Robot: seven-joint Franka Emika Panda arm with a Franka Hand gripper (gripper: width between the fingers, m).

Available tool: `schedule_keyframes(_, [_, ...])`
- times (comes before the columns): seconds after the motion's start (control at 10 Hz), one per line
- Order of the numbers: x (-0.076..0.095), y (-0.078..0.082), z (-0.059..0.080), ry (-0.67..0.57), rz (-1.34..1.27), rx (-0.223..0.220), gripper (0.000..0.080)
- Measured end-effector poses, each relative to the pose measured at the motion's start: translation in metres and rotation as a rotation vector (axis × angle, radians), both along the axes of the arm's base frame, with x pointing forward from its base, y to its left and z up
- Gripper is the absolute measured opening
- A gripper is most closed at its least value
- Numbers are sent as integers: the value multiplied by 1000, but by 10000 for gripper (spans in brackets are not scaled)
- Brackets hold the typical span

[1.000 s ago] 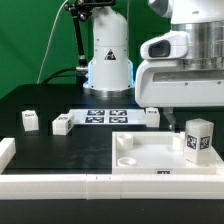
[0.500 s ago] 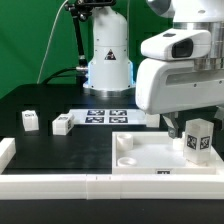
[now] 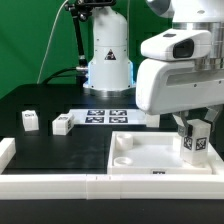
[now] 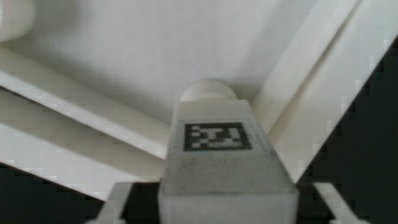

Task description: Assemble one leg

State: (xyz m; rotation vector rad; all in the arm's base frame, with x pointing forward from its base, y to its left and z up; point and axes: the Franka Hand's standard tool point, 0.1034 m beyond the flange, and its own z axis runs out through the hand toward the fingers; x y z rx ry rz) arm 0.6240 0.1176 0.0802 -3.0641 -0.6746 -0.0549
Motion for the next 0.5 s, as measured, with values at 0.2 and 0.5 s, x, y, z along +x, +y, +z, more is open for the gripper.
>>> schedule_keyframes(0.2, [0, 0, -1, 2, -18, 2, 291])
schedule_keyframes(0.5, [-1, 1, -2, 16, -298, 31, 291])
